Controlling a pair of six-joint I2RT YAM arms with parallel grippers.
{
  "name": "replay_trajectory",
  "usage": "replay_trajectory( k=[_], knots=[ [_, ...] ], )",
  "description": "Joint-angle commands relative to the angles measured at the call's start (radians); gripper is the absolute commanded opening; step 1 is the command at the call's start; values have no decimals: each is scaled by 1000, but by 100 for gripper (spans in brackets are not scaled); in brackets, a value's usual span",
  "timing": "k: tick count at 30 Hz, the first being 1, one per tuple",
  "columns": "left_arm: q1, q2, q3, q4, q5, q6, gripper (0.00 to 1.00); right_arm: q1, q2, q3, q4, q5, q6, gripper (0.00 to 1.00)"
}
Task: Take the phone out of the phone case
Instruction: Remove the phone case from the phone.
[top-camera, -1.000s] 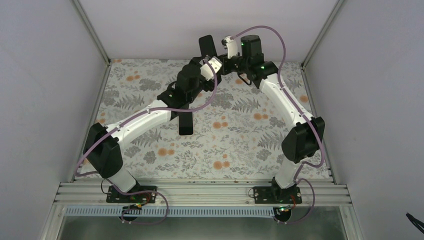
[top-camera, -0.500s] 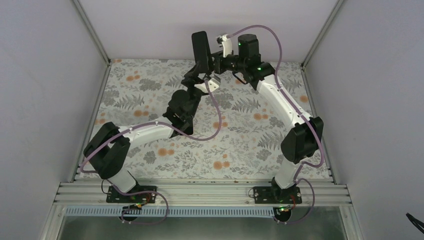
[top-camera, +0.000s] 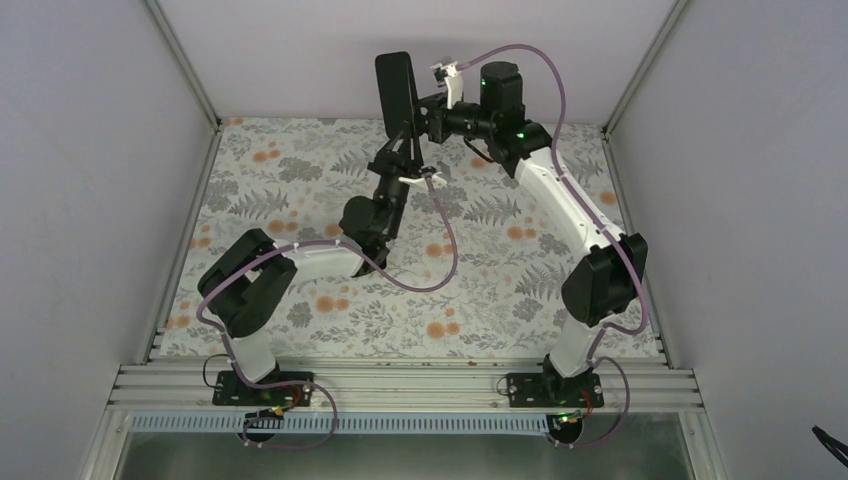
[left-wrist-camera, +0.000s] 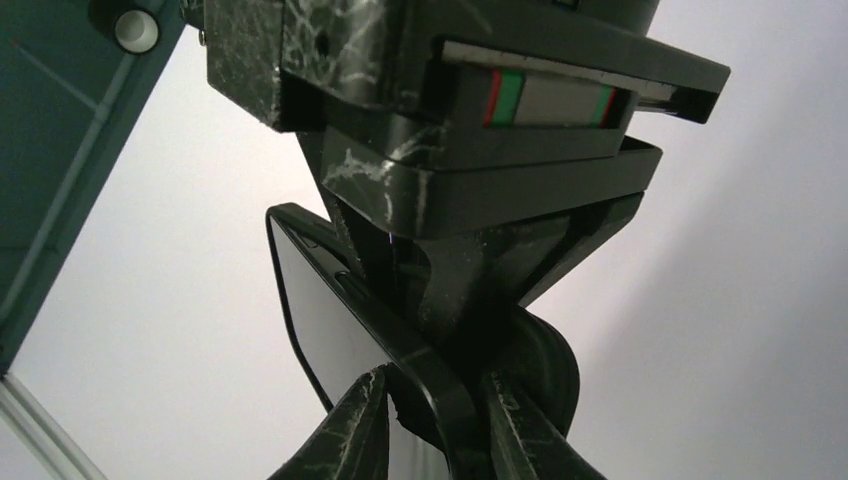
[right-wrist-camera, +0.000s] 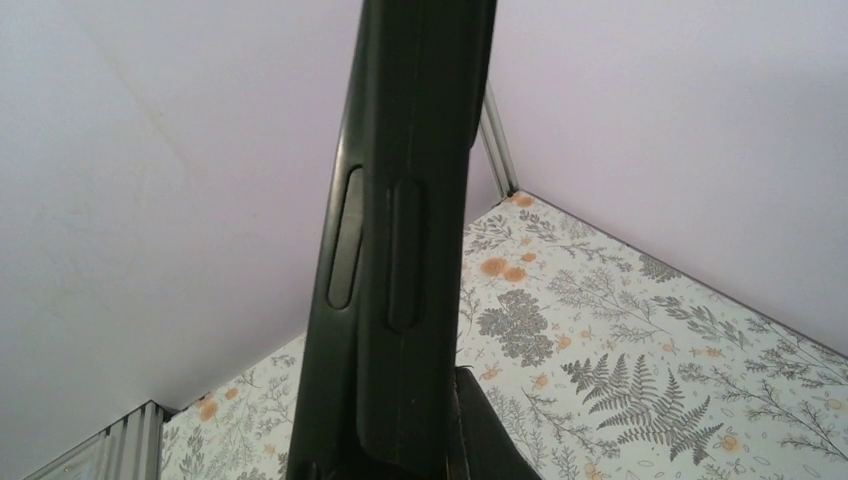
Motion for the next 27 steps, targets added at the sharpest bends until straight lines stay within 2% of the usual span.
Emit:
replay_trajectory(
  k=[1,8,12,15,21,27],
  knots=[
    [70,-40,87,426,-197,108,22,-26,17,-32,-217,-86,-53,3],
    [48,-51,86,427,-190,118,13,-26,46,-20,-208,-15,-51,3],
    [41,-61,79,426,-191,118,3,-33,56,-21,-201,56,-48,3],
    [19,-105,37,392,-194,77,2,-59,68,-18,-189,115,-40,3],
    [-3,-290,-52,81,-201,-130,2,-104,59,-30,-169,306,-125,3],
    [-3,-403,-113,-61,-190,-154,2,-142,6,-89,-132,384,-183,3]
  ],
)
